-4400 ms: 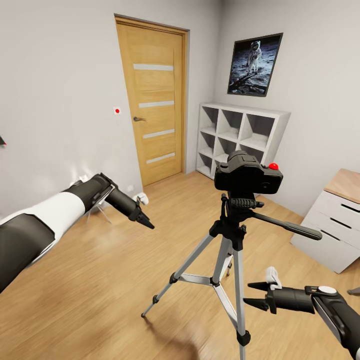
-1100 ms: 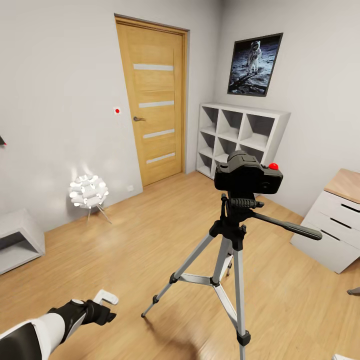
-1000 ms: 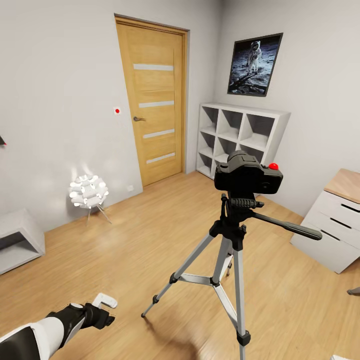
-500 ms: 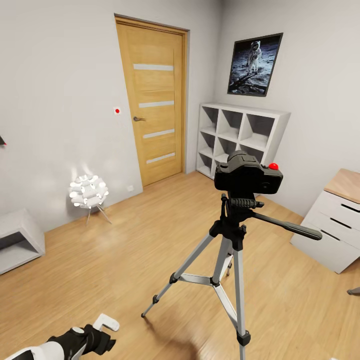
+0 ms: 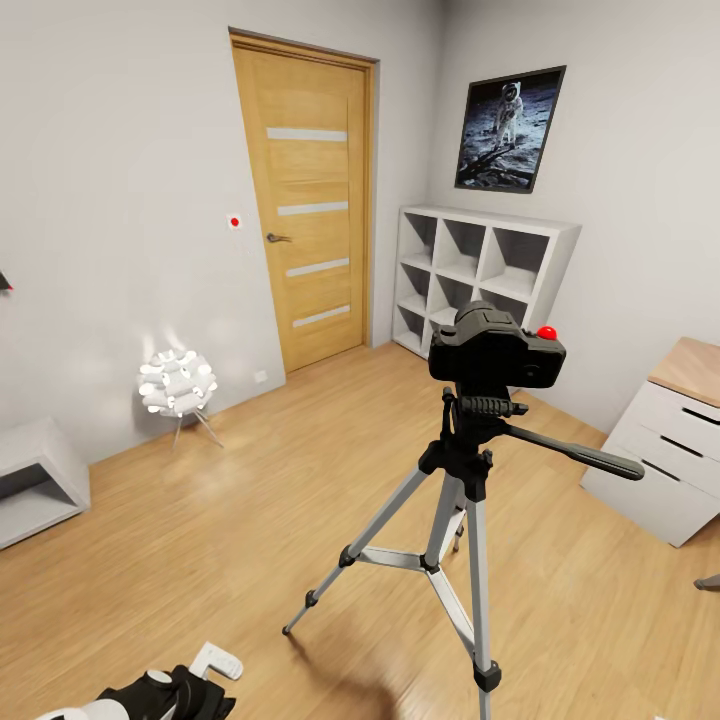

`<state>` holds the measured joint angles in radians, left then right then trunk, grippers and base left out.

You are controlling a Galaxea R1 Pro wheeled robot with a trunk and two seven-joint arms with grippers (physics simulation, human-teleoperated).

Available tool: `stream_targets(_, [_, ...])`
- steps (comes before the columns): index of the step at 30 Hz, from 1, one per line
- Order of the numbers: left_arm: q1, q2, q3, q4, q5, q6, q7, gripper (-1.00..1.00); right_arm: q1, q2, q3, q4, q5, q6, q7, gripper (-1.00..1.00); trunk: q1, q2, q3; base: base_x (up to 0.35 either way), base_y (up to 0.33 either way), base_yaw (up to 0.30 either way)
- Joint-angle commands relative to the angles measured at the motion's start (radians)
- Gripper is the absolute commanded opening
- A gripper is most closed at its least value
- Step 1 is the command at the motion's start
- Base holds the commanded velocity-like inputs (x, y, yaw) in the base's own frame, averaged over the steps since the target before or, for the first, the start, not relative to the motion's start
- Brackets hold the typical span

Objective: Attach the digital camera to the camera tripod in the bedroom.

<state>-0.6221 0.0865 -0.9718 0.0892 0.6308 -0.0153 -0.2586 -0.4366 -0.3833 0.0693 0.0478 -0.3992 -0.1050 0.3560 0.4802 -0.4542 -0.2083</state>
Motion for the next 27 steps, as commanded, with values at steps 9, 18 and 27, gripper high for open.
stream_targets(9, [0.006,-0.004,-0.008,0.003,0.010,0.002,-0.011,1.00,-0.002,0.003,0.007,0.004,-0.009,-0.006,0.007,1.00,0.001,-0.002,-0.002,0.000,0.000,0.000])
stream_targets(18, [0.022,-0.041,-0.008,0.003,0.010,0.005,-0.013,1.00,-0.002,0.024,0.007,0.006,-0.007,0.000,0.006,1.00,0.001,-0.002,-0.002,0.000,0.000,0.000])
stream_targets(27, [0.025,-0.048,-0.008,0.004,0.010,0.005,-0.013,1.00,-0.002,0.049,0.011,0.006,0.000,0.003,-0.009,1.00,0.001,-0.002,-0.002,0.000,0.000,0.000])
